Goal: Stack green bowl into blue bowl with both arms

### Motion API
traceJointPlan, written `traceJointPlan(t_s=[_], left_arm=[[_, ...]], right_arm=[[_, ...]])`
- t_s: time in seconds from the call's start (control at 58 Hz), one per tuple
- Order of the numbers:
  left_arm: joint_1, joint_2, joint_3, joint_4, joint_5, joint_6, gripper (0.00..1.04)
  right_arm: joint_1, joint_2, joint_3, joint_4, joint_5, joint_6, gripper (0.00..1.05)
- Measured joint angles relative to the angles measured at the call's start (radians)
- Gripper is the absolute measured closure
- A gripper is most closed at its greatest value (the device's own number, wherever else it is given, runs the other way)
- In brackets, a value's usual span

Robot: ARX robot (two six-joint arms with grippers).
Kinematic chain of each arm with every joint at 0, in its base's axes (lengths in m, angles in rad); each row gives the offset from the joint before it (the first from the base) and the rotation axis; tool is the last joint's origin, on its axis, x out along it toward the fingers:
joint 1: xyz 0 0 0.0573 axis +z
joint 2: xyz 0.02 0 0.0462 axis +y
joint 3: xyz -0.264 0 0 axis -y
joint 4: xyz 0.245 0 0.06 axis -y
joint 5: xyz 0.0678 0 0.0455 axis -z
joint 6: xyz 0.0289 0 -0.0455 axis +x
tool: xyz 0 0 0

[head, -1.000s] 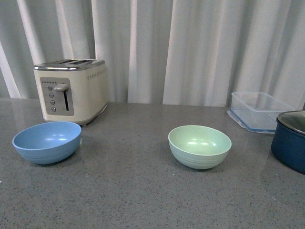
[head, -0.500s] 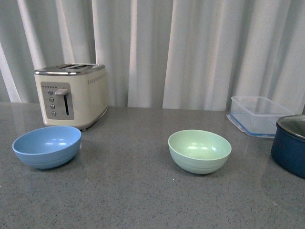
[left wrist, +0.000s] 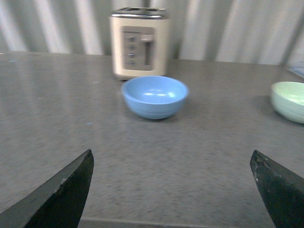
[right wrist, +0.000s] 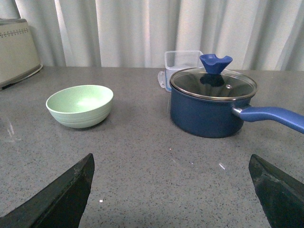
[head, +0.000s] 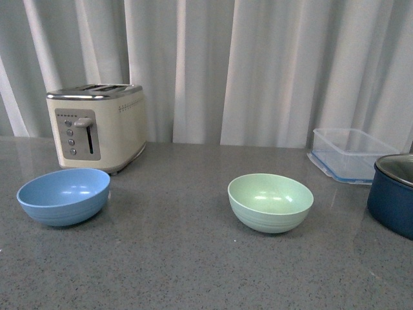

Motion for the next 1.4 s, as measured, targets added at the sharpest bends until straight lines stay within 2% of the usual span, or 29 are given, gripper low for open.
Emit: traceJointPlan(t_s=[0.052, 0.086, 0.276, 0.552, 0.845, 1.017, 1.172, 1.397], left_arm=[[-0.046, 0.073, 0.010, 0.063, -0.195, -0.029, 0.07], [-0.052, 0.159, 0.040, 0.111, -0.228, -0.046, 0.07], [0.008, 0.568, 0.331, 0.186, -0.116, -0.127, 0.07], [0.076, 0.980, 0.665, 0.056, -0.016, -0.204, 0.07], [0.126, 1.368, 0.968, -0.145, 0.023, -0.318, 0.07], [0.123, 1.573, 1.109, -0.194, 0.036, -0.351, 0.07], [0.114, 1.761, 1.247, -0.249, 0.001, -0.378, 0.07], [0.106, 1.885, 1.335, -0.264, -0.008, -0.415, 0.07]], right_arm=[[0.000, 0.000, 0.000, 0.000, 0.000, 0.000, 0.10], [0.000, 0.000, 0.000, 0.000, 0.000, 0.000, 0.10], [0.000, 0.000, 0.000, 0.000, 0.000, 0.000, 0.10], [0.000, 0.000, 0.000, 0.000, 0.000, 0.000, 0.10], [0.000, 0.000, 0.000, 0.000, 0.000, 0.000, 0.10], [0.000, 0.000, 0.000, 0.000, 0.000, 0.000, 0.10], [0.000, 0.000, 0.000, 0.000, 0.000, 0.000, 0.10], [0.000, 0.000, 0.000, 0.000, 0.000, 0.000, 0.10]])
